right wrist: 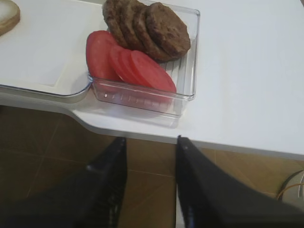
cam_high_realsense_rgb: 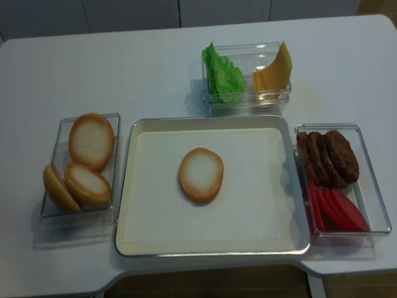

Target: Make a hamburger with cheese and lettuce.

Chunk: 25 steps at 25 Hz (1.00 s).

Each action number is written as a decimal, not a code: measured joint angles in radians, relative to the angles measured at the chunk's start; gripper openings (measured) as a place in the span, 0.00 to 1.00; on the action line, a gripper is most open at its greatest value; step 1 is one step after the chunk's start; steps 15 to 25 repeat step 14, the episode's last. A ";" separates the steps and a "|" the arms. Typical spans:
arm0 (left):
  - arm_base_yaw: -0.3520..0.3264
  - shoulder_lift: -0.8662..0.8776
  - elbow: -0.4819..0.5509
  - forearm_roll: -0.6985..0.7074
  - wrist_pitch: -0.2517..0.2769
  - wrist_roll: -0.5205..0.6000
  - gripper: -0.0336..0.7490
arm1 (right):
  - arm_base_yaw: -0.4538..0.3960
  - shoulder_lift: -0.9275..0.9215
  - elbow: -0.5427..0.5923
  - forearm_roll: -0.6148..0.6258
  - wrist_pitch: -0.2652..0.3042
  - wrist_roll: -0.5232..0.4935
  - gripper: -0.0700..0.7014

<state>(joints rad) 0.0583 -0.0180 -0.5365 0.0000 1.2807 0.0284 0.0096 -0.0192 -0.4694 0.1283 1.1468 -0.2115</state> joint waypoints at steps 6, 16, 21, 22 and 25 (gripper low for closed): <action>-0.008 0.000 0.008 0.000 0.000 0.022 0.64 | 0.000 0.000 0.000 0.000 0.000 0.000 0.45; -0.008 0.000 0.024 0.000 -0.043 0.041 0.64 | 0.000 0.000 0.000 0.000 0.000 0.000 0.45; -0.008 0.000 0.024 0.000 -0.043 0.041 0.64 | 0.000 0.000 0.000 0.000 0.000 0.000 0.45; -0.008 0.000 0.024 0.000 -0.043 0.041 0.64 | 0.000 0.000 0.000 0.000 0.000 0.000 0.45; -0.008 0.000 0.024 0.000 -0.043 0.041 0.64 | 0.000 0.000 0.000 0.000 0.000 0.000 0.45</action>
